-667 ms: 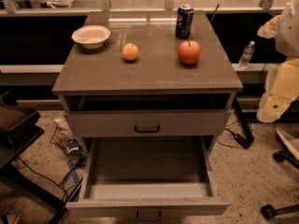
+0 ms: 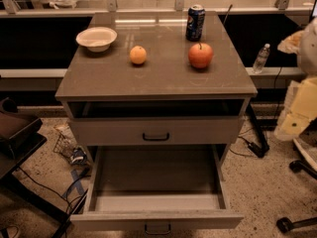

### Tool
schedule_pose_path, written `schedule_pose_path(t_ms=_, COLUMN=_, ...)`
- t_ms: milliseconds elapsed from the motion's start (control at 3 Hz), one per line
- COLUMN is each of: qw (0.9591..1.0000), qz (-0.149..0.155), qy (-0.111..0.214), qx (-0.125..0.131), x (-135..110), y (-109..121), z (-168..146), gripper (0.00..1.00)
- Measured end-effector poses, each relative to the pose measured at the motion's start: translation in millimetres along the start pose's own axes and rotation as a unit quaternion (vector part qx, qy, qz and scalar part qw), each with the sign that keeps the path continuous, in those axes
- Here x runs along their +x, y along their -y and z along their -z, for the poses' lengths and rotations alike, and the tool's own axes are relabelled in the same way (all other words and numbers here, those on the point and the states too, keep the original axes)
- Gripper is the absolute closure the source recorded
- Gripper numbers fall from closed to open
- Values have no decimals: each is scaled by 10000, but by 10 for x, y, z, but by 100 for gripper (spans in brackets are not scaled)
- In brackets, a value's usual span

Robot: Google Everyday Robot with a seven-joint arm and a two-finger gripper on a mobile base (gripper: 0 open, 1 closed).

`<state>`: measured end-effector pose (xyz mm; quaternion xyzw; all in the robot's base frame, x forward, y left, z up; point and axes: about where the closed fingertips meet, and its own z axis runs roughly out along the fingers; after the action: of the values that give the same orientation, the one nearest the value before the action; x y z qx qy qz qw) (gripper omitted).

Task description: Close middle drawer

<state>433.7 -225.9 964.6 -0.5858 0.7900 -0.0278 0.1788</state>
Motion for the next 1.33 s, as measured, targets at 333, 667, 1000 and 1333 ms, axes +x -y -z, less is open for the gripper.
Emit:
schedule_pose_path(t_ms=333, qw=9990, qz=-272, qy=365, qx=-34, x=362, y=-215, z=-323, gripper=0)
schedule_pose_path(t_ms=667, qw=9965, qz=-428, qy=714, qx=72, x=779, y=-468, z=-677, gripper=0)
schedule_pose_path(t_ms=1000, qw=9955, qz=-523, qy=786, qx=41, x=1207, y=-795, z=-1112, gripper=0)
schedule_pose_path(t_ms=1333, qw=9955, qz=-522, qy=786, qx=41, x=1207, y=-795, z=-1112, gripper=0)
